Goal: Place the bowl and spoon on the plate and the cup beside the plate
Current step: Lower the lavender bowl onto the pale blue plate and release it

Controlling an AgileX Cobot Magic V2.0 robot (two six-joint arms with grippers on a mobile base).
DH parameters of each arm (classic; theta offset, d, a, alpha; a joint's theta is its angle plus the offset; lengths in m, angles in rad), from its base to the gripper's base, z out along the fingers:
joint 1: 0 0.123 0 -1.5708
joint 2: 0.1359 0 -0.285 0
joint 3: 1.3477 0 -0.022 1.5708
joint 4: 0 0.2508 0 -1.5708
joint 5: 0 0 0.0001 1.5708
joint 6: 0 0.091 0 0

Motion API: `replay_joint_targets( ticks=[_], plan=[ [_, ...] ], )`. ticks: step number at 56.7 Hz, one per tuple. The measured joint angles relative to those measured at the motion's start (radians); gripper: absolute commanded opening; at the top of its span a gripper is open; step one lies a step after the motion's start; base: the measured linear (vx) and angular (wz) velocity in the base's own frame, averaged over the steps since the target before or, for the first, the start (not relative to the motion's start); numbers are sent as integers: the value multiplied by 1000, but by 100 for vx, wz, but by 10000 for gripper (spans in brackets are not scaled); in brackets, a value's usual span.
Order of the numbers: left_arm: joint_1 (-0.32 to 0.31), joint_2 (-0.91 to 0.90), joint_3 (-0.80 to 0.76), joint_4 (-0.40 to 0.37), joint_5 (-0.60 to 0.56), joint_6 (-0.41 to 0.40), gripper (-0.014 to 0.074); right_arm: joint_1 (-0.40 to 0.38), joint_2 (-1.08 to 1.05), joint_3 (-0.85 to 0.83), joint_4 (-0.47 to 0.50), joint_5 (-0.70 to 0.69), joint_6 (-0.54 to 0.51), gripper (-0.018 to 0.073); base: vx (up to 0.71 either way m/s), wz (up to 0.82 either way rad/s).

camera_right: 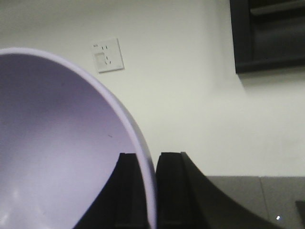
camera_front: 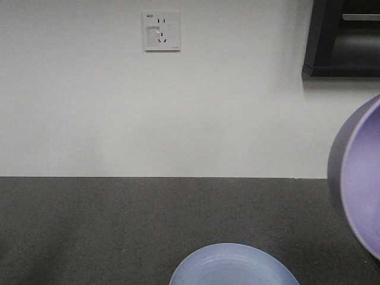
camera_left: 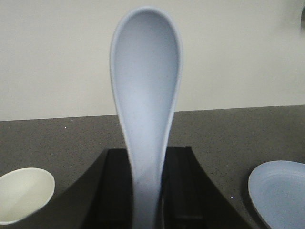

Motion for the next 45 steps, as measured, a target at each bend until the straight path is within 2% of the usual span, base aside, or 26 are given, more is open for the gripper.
replay_joint_targets(
  ticks=[4, 9, 17, 27, 34, 45],
  plan=[
    [0, 0, 0, 0, 0, 0, -6, 42, 73, -11, -22, 16, 19, -9, 0, 0],
    [0, 0, 0, -4, 0, 0, -6, 116, 203, -50, -103, 61, 49, -9, 0, 0],
    [0, 0, 0, -23, -9, 0, -6, 237, 443, -155, -295, 143, 168, -9, 0, 0],
    [0, 0, 0, -28, -21, 0, -6, 365, 743, -287, -531, 173, 335, -8, 0, 0],
    [0, 0, 0, -28, -21, 0, -6, 425, 913, -350, -600, 191, 403, -8, 0, 0],
    [0, 0, 0, -28, -21, 0, -6, 475, 1097, -392, -612, 194, 430, -8, 0, 0]
  ],
)
